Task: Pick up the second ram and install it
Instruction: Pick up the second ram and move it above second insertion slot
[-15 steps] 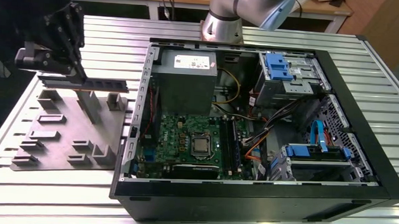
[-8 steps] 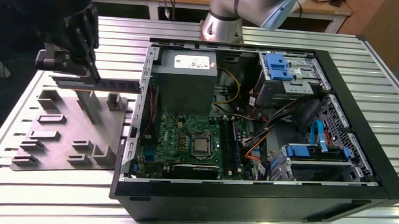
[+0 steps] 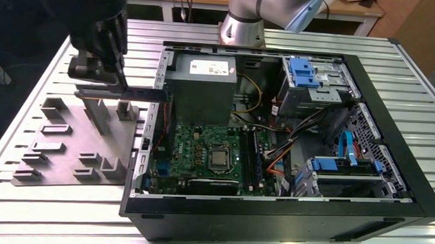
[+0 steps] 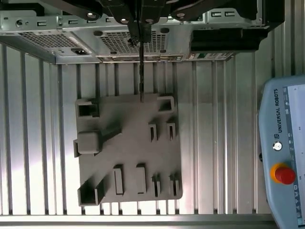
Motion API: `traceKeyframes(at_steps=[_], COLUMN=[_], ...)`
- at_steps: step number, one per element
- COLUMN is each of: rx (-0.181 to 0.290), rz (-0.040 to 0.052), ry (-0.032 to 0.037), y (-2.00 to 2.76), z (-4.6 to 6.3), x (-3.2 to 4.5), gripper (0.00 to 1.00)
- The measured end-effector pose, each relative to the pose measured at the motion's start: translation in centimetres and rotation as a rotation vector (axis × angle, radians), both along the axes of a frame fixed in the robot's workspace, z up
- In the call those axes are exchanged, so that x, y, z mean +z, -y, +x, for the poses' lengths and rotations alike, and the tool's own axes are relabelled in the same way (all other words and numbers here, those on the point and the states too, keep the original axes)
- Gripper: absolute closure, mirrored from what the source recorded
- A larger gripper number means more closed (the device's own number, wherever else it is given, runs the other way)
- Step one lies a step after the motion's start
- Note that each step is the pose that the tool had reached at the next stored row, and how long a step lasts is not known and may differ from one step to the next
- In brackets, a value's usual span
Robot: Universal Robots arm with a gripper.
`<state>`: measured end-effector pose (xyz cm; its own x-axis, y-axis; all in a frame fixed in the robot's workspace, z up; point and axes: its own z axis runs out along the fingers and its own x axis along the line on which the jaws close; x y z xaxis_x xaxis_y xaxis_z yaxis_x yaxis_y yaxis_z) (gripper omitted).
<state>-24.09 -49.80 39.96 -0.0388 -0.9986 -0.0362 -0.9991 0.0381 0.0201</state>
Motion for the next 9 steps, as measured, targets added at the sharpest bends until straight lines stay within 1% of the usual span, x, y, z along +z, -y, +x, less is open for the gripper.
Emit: traceKeyframes(at_steps=[9], rx=[0.000], rz=[0.0001], ry=[0.0001], y=[0.00], z=[3.0], x=[-0.11], gripper=[0.92])
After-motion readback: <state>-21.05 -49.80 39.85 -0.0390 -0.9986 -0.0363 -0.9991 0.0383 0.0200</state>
